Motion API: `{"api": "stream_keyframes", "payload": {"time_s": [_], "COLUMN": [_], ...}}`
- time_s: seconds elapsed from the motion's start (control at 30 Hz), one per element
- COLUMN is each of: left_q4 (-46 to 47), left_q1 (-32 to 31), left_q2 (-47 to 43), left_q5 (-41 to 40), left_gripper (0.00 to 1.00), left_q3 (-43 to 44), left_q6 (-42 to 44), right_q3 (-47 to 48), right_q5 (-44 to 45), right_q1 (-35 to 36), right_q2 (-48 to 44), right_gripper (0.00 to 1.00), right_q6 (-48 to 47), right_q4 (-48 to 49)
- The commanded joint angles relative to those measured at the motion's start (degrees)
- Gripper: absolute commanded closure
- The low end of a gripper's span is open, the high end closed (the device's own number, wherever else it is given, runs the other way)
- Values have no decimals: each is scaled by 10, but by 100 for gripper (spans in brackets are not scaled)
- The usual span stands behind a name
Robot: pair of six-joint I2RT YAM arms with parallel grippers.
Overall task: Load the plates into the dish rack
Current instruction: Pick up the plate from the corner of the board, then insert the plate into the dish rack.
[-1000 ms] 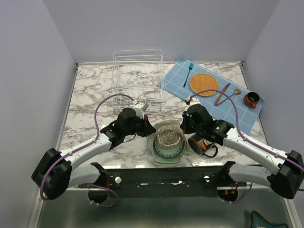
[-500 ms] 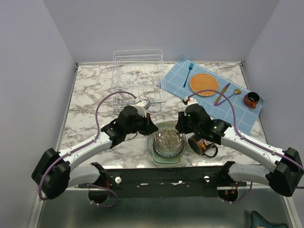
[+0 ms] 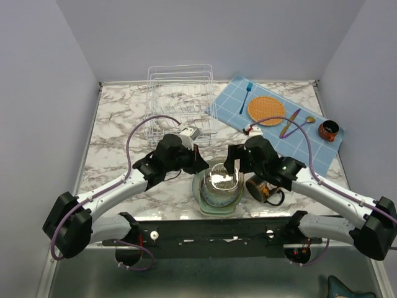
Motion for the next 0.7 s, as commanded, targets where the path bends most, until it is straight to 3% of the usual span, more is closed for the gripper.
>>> {"api": "stream_keyframes", "payload": {"time_s": [0.0, 0.17, 0.33, 0.67], "left_q4": [-2, -49, -70, -64], "left_q1": [-6, -6, -5, -6], "left_q2": [-4, -6, 2, -9], "left_q5": [26, 19, 12, 47], "left_gripper": [100, 100, 100, 100], "left_q3": [40, 74, 85, 91], "left_q6": [-2, -6, -9, -70], "right_q3": [-10, -21, -25, 10], "right_q5": [77, 108, 82, 49], "right_q1": [3, 4, 3, 4], "right_q2": [-66, -133, -193, -178], "right_gripper": [0, 0, 0, 0], "right_q6": [25, 24, -8, -71], "right_q4": [-1, 24, 96, 104]}}
